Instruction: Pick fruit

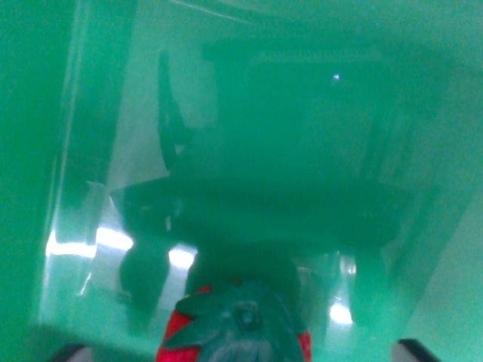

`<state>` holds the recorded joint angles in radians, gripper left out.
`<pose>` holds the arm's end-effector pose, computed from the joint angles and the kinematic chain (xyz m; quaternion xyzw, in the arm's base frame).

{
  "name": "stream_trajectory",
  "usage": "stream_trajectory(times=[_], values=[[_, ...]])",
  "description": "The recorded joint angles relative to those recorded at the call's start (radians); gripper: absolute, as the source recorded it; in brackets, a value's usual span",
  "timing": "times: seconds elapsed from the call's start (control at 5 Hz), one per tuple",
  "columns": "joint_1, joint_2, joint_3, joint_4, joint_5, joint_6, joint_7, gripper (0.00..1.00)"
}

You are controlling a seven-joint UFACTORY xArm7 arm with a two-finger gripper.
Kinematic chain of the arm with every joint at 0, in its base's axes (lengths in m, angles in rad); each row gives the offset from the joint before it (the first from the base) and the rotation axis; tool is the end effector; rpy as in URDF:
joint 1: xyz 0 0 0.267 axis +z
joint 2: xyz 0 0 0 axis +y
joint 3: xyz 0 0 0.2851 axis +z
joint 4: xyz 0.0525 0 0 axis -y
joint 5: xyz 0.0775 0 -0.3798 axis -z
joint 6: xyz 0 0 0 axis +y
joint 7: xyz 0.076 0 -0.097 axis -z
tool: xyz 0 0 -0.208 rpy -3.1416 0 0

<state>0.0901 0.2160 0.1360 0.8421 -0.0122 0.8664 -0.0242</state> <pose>0.3882 0.0949 -0.0416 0.9845 0.1285 -0.1193 0.0016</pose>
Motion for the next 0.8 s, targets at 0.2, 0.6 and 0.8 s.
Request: stream_trajectory(times=[0.2,0.6,0.8], values=[[0.0,0.0,0.0,0.0,0.0,0.0,0.0,1.0],[-0.0004,-0.007,0.0,0.014,0.001,0.021,-0.001,1.0],[-0.0009,-0.016,0.0,0.032,0.0022,0.047,-0.001,1.0]])
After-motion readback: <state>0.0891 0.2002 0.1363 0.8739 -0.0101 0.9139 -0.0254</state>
